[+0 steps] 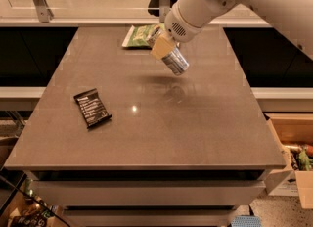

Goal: Knock redbull can over

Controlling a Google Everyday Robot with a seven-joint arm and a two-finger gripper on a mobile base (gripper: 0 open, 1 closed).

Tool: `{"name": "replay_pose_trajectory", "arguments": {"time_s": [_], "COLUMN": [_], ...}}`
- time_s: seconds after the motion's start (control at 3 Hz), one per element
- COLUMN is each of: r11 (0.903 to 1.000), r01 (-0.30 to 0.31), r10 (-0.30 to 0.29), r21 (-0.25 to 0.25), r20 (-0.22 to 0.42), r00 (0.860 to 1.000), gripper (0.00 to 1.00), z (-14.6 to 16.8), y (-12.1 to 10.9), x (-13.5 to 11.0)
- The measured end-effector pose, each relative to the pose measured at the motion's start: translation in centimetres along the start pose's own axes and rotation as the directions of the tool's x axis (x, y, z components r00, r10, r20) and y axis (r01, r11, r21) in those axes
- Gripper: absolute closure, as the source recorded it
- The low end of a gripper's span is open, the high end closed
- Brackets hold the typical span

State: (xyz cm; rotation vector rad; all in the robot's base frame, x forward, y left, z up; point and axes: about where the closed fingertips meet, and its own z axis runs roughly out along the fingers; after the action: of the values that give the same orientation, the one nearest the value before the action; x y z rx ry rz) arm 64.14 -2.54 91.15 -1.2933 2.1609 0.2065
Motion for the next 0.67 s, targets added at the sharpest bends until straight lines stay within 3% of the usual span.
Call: {"name": "replay_pose_trajectory", "arguments": {"time_s": [0.67], "r11": [0.9989], "r01": [-0.003], "r10": [0.011], "r21": [0.046], "r20": [-0.162], "r00": [0.987], "gripper": [1.00], "z": [1.0], "y": [-1.8], "x": [2.1]}}
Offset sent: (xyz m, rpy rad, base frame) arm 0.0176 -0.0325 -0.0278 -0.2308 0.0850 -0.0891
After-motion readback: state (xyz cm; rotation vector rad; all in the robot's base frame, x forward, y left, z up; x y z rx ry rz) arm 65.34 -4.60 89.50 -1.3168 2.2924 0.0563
